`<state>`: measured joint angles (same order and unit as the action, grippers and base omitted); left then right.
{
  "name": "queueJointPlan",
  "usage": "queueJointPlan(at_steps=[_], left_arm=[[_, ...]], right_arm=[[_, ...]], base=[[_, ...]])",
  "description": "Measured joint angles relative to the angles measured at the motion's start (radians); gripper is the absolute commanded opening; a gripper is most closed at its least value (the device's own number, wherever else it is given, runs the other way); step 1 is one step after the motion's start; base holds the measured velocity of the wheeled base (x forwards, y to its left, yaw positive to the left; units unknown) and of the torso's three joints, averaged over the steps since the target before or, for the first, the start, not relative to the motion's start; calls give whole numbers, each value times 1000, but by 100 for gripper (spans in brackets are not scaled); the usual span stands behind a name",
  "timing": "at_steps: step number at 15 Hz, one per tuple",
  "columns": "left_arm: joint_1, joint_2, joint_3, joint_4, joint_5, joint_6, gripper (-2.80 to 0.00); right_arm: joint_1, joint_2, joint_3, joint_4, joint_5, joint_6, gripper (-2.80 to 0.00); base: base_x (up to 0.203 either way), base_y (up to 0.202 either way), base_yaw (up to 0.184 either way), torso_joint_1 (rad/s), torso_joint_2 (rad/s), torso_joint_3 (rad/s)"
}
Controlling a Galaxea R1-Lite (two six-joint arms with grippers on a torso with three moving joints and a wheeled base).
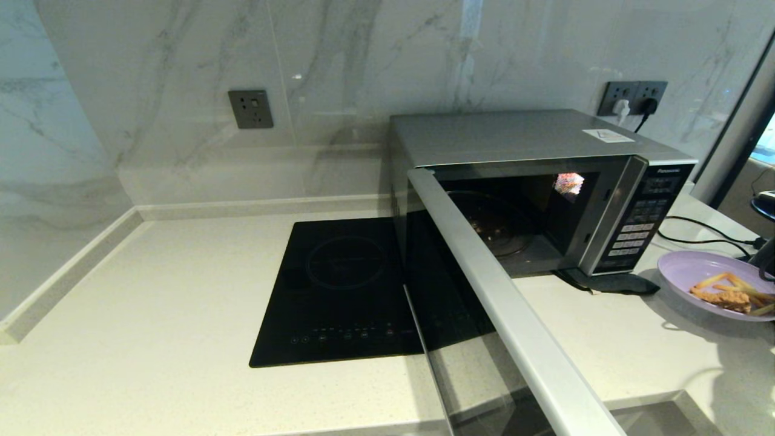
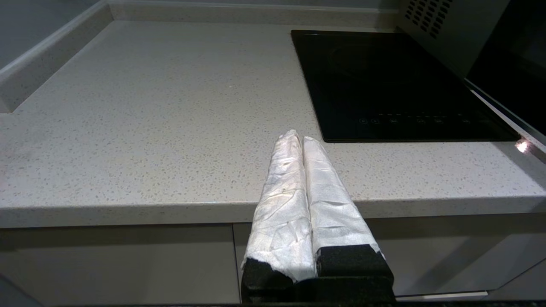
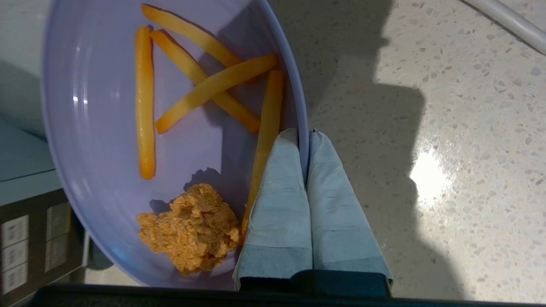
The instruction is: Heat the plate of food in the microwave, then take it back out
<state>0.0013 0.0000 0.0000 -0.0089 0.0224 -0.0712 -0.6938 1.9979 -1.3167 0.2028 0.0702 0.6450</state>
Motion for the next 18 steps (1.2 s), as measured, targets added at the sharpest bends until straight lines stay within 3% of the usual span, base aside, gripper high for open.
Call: queueJointPlan(at_steps=[16,17,18], left_arm=[[0,0,0,0,0,0,-280],[0,0,0,0,0,0,-280],[0,0,0,0,0,0,-280]], right_arm=[[-56,174,-56,-8,-4,-32,-280],[-56,174,-56,-8,-5,-41,0],[-56,174,-54,-5,-7,-47,0]], base=[[0,0,0,0,0,0],[0,0,0,0,0,0],[0,0,0,0,0,0]])
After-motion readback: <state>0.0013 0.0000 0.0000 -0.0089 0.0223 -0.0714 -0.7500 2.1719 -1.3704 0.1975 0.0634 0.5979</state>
